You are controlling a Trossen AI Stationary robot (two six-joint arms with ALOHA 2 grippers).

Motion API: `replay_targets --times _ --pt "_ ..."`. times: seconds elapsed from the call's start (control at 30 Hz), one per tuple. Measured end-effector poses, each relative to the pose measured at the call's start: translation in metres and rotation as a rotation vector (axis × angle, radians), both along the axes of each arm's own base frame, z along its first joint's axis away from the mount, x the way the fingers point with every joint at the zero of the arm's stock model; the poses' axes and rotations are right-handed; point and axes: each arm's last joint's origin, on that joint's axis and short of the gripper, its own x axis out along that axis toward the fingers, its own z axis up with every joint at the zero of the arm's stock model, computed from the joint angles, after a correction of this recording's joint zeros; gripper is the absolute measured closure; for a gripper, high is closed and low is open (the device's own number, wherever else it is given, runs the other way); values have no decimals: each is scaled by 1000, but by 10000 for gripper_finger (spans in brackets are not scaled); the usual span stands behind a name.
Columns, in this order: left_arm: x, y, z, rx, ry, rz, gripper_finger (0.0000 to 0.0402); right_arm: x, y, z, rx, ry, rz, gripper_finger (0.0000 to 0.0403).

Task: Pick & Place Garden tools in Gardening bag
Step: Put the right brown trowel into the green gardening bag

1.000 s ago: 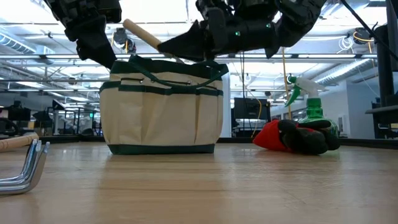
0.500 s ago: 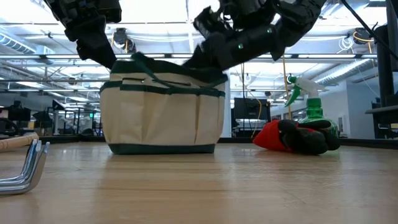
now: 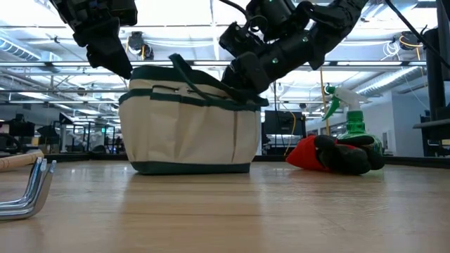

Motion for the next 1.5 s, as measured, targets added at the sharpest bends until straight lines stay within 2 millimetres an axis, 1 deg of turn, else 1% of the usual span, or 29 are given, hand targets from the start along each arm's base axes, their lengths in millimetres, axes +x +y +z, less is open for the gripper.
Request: replay_targets --times 0.2,0.4,0.7,0.97,1.2,1.5 --pt "0 0 0 0 0 0 256 -3 0 -5 -1 68 2 325" --pt "0 0 0 0 0 0 257 -4 0 -6 1 79 5 326" --pt "0 0 0 0 0 0 257 -7 4 -10 84 127 138 325" --pt "0 0 0 0 0 -1 257 -13 2 -19 90 150 123 321" --pt "0 0 0 0 0 0 257 -16 0 -23 84 95 118 317" --pt "0 0 0 0 0 0 256 -22 -2 -30 87 95 114 312"
